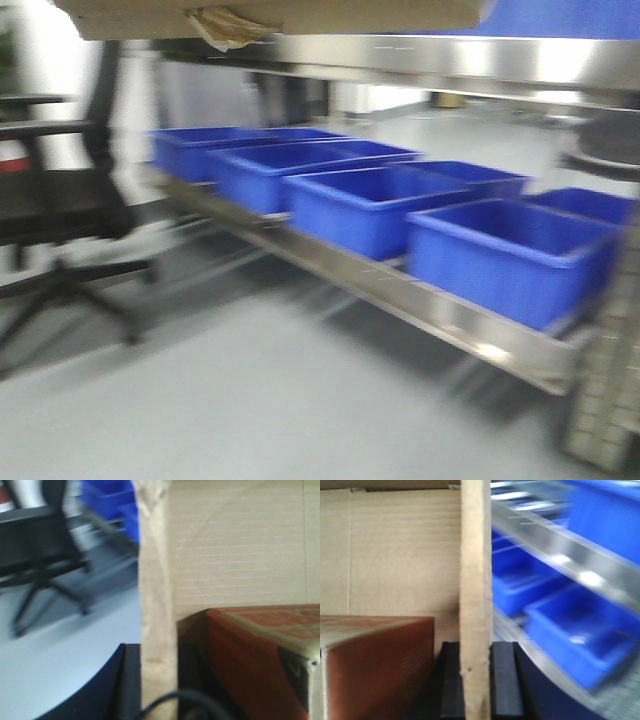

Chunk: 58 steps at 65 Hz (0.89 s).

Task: Stack two boxes on right shelf middle
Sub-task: 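Drive the base to the steel shelf rack with blue bins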

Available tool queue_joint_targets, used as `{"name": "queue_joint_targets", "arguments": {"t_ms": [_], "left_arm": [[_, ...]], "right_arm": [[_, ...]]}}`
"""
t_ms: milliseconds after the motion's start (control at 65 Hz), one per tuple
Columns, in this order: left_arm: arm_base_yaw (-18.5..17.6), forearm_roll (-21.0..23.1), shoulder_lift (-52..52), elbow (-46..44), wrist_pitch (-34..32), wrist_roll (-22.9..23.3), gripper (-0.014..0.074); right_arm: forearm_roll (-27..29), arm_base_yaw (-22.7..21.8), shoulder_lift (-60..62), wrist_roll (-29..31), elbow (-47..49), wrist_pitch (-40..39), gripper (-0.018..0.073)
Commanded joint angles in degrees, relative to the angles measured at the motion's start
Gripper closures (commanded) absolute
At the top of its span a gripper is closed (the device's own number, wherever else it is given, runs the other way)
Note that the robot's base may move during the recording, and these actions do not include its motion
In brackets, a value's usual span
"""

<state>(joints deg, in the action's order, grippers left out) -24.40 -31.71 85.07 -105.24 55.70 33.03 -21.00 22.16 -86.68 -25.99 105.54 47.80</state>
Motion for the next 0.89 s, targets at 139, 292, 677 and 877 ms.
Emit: {"name": "queue_joint_targets", "arguments": {"t_ms": [139,292,677,877], "left_arm": [[0.0,-2.0,-0.7,-0.7,-1.2,0.0,0.0708],[0.0,-2.2,-0.7,-0.7,-1.2,0.0,0.0708],[0.0,-2.2,-0.7,-0.7,-1.2,0.0,0.0708],[0.0,-2.2,-0.7,-0.7,-1.2,0.0,0.0708]], "right_arm": [[-1.3,-0.4,1.1,0.2,1.1,-3.8,0.0713],[-1.3,-0.4,1.1,0.2,1.1,-3.8,0.0713],[-1.3,-0.4,1.1,0.2,1.1,-3.8,0.0713],[-1.3,-0.4,1.1,0.2,1.1,-3.8,0.0713]]}}
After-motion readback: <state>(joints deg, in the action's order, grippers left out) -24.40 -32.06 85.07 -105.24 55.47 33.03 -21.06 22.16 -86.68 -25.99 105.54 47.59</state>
